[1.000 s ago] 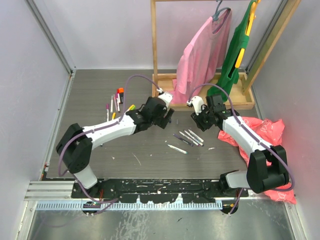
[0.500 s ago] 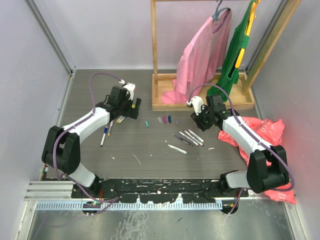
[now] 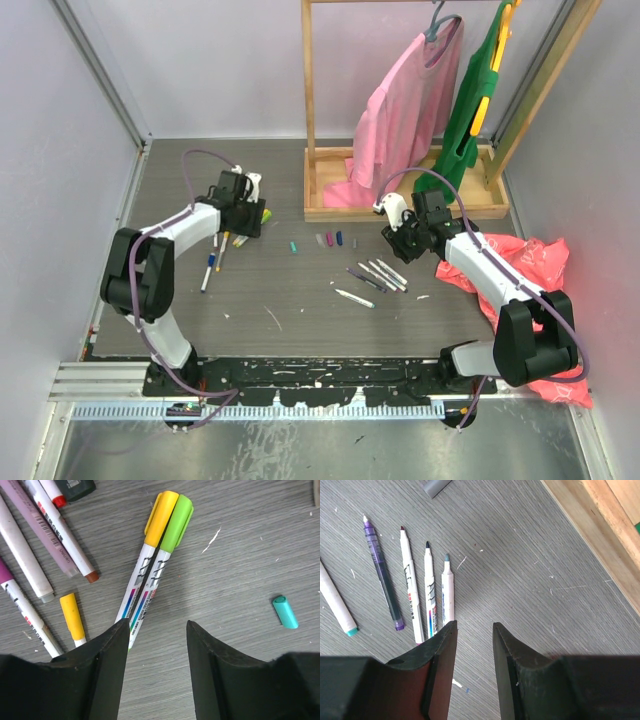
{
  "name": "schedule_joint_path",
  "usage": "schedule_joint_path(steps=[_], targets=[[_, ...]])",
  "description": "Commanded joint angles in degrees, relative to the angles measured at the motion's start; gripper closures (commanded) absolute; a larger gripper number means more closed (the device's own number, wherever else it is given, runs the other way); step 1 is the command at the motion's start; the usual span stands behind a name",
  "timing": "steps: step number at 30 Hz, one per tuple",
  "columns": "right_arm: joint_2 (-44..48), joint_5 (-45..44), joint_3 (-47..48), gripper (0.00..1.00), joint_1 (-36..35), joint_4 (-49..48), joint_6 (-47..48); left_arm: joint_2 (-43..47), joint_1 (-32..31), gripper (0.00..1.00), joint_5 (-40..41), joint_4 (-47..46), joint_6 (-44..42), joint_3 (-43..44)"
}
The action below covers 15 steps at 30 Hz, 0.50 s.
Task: Open the pen caps
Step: Pick up the pen from the center of the board.
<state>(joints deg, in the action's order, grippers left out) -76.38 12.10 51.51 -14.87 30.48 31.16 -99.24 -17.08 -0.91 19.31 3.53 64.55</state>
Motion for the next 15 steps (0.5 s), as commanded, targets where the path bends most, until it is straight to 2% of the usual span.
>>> schedule_joint_path(steps=[1, 15], targets=[[0.27, 1.26, 0.53, 0.59, -0.09, -0.39, 0.41, -1.95, 1.02, 0.51, -1.23, 1.27, -0.39, 3.77], [0.30, 1.35, 0.53, 0.59, -0.15, -0.19, 0.57, -5.74, 2.13, 0.68, -3.64, 3.85, 0.41, 6.21]])
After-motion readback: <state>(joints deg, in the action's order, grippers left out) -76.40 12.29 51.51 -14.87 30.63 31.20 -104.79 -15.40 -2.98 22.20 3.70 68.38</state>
